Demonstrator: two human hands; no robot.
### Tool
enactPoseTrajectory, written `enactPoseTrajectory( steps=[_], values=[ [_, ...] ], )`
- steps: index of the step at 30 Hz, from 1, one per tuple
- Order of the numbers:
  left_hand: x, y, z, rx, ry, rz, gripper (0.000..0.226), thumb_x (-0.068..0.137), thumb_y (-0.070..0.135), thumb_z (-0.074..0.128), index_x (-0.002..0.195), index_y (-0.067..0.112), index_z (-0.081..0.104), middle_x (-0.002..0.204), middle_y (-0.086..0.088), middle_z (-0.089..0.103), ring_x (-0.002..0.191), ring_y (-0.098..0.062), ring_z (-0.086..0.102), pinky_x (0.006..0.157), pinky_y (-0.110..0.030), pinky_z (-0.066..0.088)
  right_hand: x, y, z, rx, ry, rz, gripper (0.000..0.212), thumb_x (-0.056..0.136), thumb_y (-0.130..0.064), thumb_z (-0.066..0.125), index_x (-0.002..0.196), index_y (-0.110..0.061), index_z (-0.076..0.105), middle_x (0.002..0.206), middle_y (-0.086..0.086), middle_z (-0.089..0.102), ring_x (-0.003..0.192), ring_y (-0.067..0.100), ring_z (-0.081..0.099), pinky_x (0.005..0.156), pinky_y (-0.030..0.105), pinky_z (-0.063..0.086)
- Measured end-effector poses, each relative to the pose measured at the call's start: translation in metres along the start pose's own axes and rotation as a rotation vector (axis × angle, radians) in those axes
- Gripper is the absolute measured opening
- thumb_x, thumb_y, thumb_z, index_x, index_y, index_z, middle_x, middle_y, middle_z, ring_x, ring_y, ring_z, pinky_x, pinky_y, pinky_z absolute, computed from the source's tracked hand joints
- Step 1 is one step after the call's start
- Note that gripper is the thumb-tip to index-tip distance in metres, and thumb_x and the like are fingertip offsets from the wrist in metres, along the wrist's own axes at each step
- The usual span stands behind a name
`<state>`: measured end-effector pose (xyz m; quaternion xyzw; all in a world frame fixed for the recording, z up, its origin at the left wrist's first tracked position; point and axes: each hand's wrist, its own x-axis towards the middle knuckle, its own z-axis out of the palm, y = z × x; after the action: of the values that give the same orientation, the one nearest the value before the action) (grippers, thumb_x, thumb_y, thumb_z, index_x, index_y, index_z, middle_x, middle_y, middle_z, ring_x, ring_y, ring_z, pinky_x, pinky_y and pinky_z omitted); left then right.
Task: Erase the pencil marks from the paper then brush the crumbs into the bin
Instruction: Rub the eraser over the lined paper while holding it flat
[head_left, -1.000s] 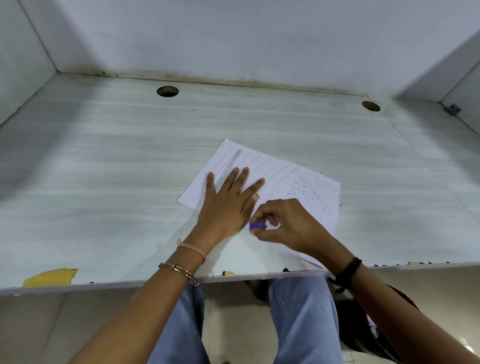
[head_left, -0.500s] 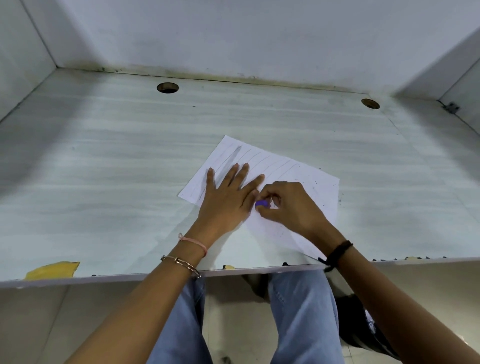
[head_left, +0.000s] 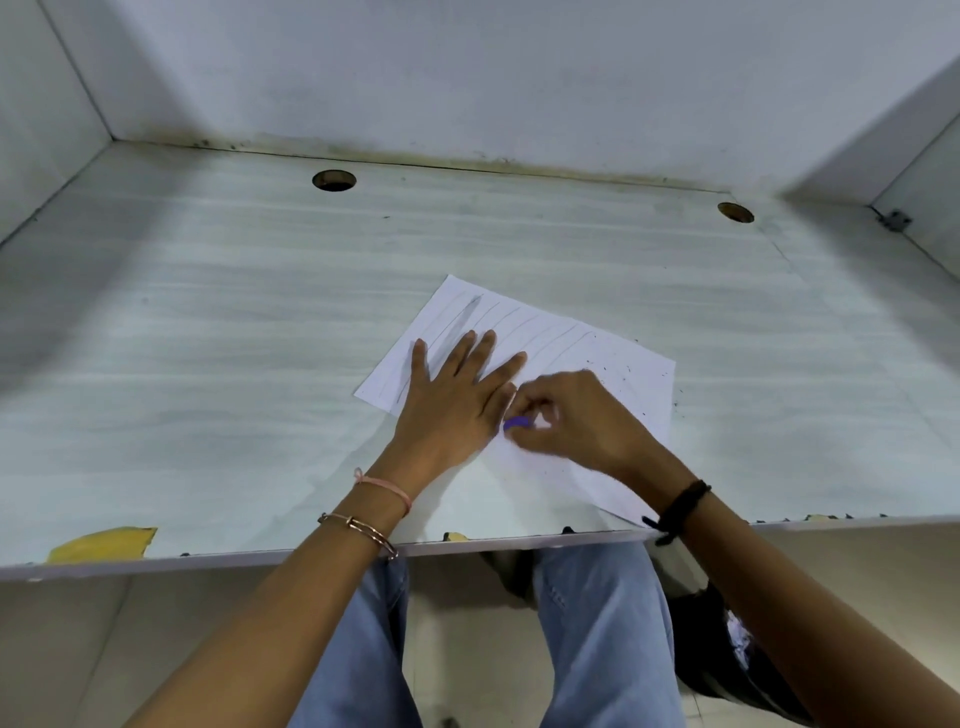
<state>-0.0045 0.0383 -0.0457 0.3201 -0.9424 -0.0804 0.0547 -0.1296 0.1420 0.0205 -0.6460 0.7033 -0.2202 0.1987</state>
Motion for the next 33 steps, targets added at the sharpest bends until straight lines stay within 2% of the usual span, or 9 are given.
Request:
enactPoseTrajectory(
  steps=[3,7,11,15,17,20,24,29,33],
  values=[
    [0.0,-0.001,-0.001,0.006,-0.011,-0.004,0.051,0.102,0.047,0.007,0.152,0.045,-0.002,0.163,0.004,-0.008,0.15,-0.016,-0.01,0.115,-0.062,-0.007,0.003,-0.001,-0.001,-0.035,0.085,0.007,0.002,0.077,-0.012,0.071,0.077,-0.01,0.07,0.064,-0.016,0.056,0.065,-0.008,0.051,0.059,0.01,0.033],
    [-0.001,0.0,-0.002,-0.004,-0.01,0.006,0.051,0.103,0.046,0.008,0.152,0.045,-0.002,0.163,0.005,-0.008,0.149,-0.016,-0.011,0.114,-0.061,-0.008,-0.008,-0.007,0.003,0.012,-0.09,-0.036,0.004,0.076,-0.013,0.073,0.08,-0.014,0.073,0.065,-0.017,0.058,0.066,-0.004,0.052,0.063,0.008,0.036],
    [0.0,0.0,-0.002,0.034,-0.038,0.006,0.052,0.102,0.046,0.011,0.151,0.044,-0.006,0.163,0.003,-0.011,0.149,-0.017,-0.012,0.114,-0.062,-0.008,0.006,-0.001,-0.002,-0.03,0.081,-0.006,0.003,0.076,-0.01,0.073,0.079,-0.009,0.072,0.064,-0.02,0.053,0.066,-0.01,0.051,0.061,0.007,0.035],
    [0.0,-0.001,-0.002,-0.008,-0.029,0.008,0.05,0.103,0.047,0.009,0.151,0.045,-0.005,0.163,0.005,-0.011,0.149,-0.015,-0.013,0.114,-0.061,-0.009,-0.008,-0.009,0.006,0.012,-0.096,-0.066,0.004,0.076,-0.012,0.074,0.08,-0.012,0.073,0.066,-0.017,0.058,0.066,-0.005,0.053,0.061,0.008,0.036],
    [0.0,0.001,-0.001,0.01,-0.025,0.008,0.051,0.103,0.047,0.009,0.151,0.045,-0.004,0.163,0.004,-0.01,0.149,-0.016,-0.012,0.114,-0.062,-0.007,-0.001,0.001,0.0,-0.006,-0.04,-0.028,0.004,0.076,-0.013,0.074,0.08,-0.012,0.073,0.069,-0.012,0.061,0.067,-0.006,0.053,0.061,0.01,0.036],
    [0.0,0.0,-0.002,0.027,-0.019,-0.002,0.051,0.102,0.047,0.008,0.151,0.044,-0.006,0.163,0.004,-0.01,0.149,-0.016,-0.011,0.114,-0.063,-0.005,0.009,0.005,-0.005,-0.048,0.102,0.017,0.003,0.077,-0.013,0.073,0.077,-0.01,0.071,0.064,-0.018,0.054,0.067,-0.01,0.052,0.059,0.012,0.032],
    [0.0,-0.001,-0.002,-0.012,-0.024,0.005,0.051,0.103,0.046,0.009,0.152,0.045,-0.004,0.163,0.005,-0.01,0.149,-0.015,-0.012,0.114,-0.062,-0.009,-0.008,-0.006,0.002,-0.007,-0.103,-0.04,0.004,0.076,-0.014,0.074,0.081,-0.013,0.072,0.063,-0.017,0.056,0.063,-0.002,0.051,0.06,0.009,0.037],
    [0.0,0.0,0.0,0.031,0.003,0.0,0.051,0.103,0.046,0.009,0.152,0.043,-0.003,0.163,0.004,-0.007,0.15,-0.016,-0.009,0.115,-0.062,-0.005,0.006,0.006,-0.002,-0.057,0.122,0.052,0.004,0.077,-0.014,0.072,0.077,-0.011,0.07,0.06,-0.015,0.053,0.056,0.001,0.049,0.058,0.012,0.035],
    [0.0,0.0,0.001,-0.009,0.011,0.005,0.05,0.103,0.045,0.01,0.152,0.045,0.0,0.163,0.006,-0.007,0.149,-0.014,-0.01,0.115,-0.061,-0.007,-0.011,-0.004,0.002,0.016,-0.087,-0.015,0.004,0.077,-0.015,0.074,0.08,-0.015,0.072,0.068,-0.004,0.065,0.06,0.007,0.051,0.061,0.014,0.04]
  ],
)
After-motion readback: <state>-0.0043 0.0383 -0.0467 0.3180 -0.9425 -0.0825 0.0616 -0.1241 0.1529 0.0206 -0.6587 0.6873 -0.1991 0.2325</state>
